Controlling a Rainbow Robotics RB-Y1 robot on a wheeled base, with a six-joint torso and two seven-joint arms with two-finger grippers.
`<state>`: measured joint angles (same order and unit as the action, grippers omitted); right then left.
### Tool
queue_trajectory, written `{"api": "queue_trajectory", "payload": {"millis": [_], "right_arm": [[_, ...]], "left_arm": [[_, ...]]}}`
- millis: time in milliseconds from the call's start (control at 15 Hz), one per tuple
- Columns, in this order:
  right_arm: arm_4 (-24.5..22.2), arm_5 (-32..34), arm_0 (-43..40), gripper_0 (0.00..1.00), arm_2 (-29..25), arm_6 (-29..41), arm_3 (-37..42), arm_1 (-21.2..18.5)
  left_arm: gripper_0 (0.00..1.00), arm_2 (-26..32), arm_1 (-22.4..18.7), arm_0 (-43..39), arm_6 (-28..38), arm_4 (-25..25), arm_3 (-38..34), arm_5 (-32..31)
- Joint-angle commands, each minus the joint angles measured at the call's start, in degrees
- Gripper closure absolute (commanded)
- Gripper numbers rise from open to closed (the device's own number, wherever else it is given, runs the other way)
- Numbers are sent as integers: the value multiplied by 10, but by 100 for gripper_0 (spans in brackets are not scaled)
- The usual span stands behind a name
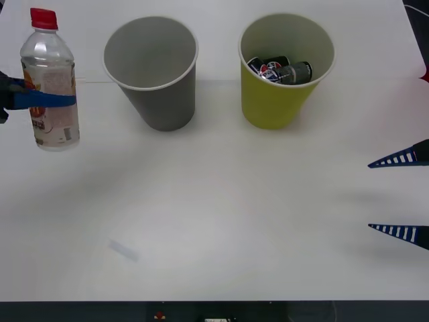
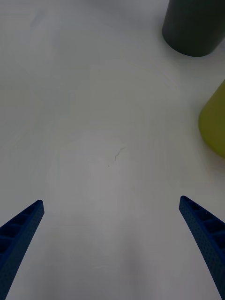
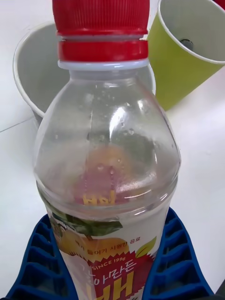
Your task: Put the can into the green bin and the plastic bottle into the gray bin
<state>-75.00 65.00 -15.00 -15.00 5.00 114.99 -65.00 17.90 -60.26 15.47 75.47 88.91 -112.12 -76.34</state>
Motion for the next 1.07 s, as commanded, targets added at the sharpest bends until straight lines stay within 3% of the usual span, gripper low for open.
{"api": "queue_trajectory", "payload": {"millis": [67, 533, 733, 1067], "right_arm": [[0, 0, 0, 0, 0, 0, 0, 0], [0, 0, 0, 0, 0, 0, 0, 0], [0, 0, 0, 0, 0, 0, 0, 0], [0, 0, 0, 0, 0, 0, 0, 0]], "left_arm": [[100, -60, -48, 80, -2, -23, 59, -1], [100, -272, -54, 331, -2, 36, 165, -2], [100, -346, -18, 423, -2, 56, 230, -5], [100, -390, 67, 509, -1, 154, 304, -35]]}}
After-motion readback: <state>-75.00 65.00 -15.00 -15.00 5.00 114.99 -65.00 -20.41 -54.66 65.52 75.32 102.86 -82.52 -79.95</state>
